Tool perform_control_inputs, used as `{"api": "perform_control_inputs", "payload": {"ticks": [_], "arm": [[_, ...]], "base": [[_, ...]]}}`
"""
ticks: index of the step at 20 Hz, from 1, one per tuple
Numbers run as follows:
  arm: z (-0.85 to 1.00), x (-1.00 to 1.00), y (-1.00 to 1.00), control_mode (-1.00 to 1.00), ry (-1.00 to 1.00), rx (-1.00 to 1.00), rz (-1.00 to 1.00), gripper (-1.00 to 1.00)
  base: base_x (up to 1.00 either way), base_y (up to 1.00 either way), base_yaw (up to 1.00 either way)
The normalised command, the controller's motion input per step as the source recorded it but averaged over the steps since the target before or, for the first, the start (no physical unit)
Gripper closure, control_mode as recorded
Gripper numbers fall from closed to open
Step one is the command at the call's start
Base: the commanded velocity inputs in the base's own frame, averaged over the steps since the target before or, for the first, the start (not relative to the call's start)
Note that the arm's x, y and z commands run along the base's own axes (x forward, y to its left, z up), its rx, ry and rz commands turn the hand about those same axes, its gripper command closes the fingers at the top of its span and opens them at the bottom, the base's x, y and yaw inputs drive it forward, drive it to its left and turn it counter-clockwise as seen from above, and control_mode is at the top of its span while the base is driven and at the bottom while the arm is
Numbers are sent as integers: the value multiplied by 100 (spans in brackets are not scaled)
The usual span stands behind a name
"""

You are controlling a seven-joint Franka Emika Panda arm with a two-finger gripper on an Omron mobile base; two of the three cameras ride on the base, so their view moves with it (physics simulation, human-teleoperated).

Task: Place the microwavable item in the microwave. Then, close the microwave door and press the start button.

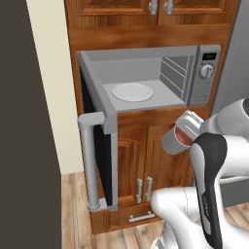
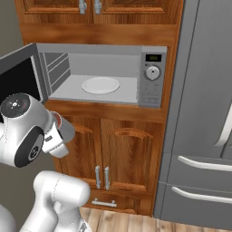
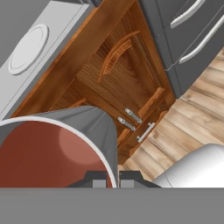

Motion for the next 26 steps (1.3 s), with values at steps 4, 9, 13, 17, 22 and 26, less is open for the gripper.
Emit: {"api": "perform_control_inputs", "payload": {"ticks": [4,9,13,17,22,26], "arm": [[0,0,0,100,0,0,0,100],[0,0,0,-100,0,0,0,100],[0,59,-16,-100,0,2,-3,100],[40,79,-29,-100,-8,4,0,100],[55,57,-6,-100,-6,4,0,100],[22,77,6,-100,0,7,0,100]], "base": [[6,0,0],[0,0,0],[0,0,0],[0,0,0],[0,0,0],[0,0,0]]}}
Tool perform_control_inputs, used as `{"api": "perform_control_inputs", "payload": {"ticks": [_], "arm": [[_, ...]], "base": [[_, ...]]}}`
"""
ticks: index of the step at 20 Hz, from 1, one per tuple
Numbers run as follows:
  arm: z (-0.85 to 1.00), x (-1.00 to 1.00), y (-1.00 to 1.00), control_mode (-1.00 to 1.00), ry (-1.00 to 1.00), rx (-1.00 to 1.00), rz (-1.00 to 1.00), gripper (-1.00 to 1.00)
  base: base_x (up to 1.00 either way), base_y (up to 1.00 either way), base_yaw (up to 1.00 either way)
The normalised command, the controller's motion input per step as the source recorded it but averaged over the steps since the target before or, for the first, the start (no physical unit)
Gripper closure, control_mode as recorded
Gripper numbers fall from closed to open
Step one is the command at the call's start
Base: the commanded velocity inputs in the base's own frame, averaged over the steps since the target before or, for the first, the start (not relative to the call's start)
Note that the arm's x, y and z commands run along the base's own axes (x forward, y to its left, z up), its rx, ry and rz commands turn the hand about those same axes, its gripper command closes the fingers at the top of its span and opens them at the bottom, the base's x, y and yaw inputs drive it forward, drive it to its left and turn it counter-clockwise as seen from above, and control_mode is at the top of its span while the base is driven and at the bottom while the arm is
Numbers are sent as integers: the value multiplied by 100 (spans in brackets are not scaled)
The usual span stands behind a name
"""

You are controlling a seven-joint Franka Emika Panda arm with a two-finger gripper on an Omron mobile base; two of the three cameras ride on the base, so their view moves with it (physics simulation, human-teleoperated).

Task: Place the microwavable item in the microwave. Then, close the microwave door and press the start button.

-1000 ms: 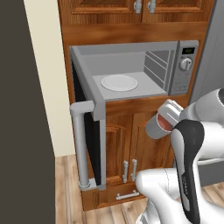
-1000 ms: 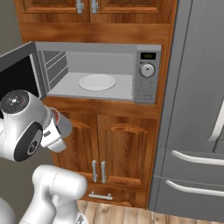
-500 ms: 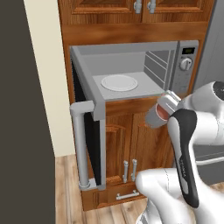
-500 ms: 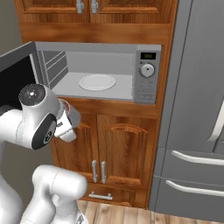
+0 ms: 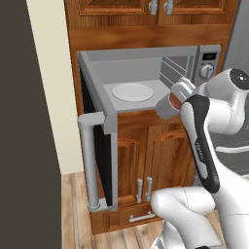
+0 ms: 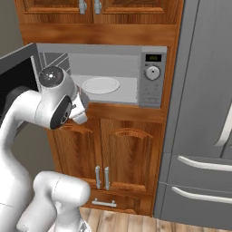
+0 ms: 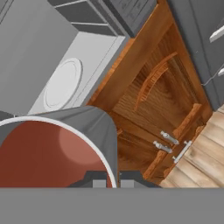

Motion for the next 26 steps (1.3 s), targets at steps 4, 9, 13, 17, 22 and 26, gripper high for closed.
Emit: {"api": "perform_control_inputs", "payload": {"ticks": [4,9,13,17,22,26], "arm": [[0,90,12,-100,3,5,0,100],[0,73,1,-100,0,4,0,100],[0,59,0,-100,0,0,0,100],[-17,66,15,-100,4,0,0,100],[-26,75,23,-100,8,0,0,100],[-8,59,5,-100,0,0,0,100]], "base": [[0,0,0],[0,0,0],[0,0,0],[0,0,0],[0,0,0],[0,0,0]]}}
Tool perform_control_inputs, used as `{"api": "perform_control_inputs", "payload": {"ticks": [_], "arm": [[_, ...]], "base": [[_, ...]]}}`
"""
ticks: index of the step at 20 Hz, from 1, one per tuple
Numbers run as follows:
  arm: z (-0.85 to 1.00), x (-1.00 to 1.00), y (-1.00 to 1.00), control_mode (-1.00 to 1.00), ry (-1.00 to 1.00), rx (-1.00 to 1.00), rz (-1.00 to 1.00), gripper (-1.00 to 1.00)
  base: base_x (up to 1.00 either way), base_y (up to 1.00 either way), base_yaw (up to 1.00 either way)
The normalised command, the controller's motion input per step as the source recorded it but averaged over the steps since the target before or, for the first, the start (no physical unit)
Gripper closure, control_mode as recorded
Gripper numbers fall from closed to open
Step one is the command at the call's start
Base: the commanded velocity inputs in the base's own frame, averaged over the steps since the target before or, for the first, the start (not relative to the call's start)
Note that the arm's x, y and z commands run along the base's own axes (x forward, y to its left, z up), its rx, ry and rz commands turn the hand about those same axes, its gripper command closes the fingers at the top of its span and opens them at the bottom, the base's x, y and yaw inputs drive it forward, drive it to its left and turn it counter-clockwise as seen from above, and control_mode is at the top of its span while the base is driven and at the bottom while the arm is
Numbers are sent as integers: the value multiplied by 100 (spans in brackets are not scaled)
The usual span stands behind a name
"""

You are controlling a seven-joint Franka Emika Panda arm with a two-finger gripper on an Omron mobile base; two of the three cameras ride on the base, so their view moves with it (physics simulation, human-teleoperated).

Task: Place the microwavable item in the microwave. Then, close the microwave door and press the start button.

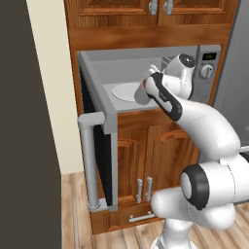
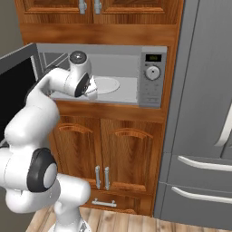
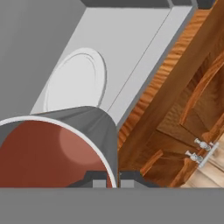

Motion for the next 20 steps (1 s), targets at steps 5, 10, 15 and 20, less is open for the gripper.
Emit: {"api": "perform_control_inputs", "payload": {"ticks": [5,10,15,20], "arm": [[-18,48,0,-100,0,0,0,100],[-23,42,0,-100,-2,0,-2,100],[-2,41,0,-100,-6,0,-4,100],[0,45,0,-100,0,0,-1,100]], "base": [[0,0,0],[0,0,0],[0,0,0],[0,0,0]]}}
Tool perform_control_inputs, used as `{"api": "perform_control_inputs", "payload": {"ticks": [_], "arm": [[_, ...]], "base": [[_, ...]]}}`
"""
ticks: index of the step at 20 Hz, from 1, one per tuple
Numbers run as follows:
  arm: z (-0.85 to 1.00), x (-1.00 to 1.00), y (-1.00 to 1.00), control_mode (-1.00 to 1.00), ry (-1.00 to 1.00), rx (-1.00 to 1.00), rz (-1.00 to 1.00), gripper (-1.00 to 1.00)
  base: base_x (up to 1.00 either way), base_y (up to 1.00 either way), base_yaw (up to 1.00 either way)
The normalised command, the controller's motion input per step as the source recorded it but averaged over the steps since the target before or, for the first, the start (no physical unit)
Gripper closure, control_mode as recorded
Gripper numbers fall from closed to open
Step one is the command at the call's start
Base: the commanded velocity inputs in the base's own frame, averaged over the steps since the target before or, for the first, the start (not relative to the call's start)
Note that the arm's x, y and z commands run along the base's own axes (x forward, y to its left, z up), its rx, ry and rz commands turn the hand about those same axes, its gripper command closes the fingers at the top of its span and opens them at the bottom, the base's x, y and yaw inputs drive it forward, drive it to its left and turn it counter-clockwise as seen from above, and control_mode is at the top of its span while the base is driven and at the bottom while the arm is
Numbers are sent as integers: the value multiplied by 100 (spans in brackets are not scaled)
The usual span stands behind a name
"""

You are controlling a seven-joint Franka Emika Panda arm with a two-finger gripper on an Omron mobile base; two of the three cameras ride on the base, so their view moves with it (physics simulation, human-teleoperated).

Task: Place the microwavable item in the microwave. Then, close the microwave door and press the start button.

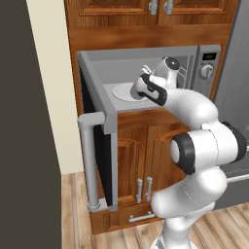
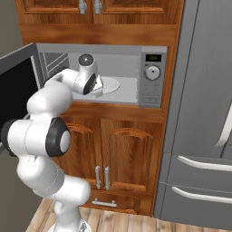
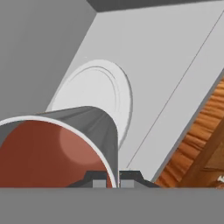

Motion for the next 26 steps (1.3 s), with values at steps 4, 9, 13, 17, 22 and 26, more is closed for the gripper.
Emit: {"api": "perform_control_inputs", "payload": {"ticks": [4,9,13,17,22,26], "arm": [[-9,45,0,-100,0,0,0,100],[-16,37,0,-100,0,0,0,100],[-24,15,0,-100,0,0,0,100],[-18,9,0,-100,0,0,0,-100],[-1,6,0,-100,-2,1,0,-100],[7,3,0,-100,-9,0,0,-100]], "base": [[0,0,0],[0,0,0],[0,0,0],[0,0,0],[0,0,0],[0,0,0]]}}
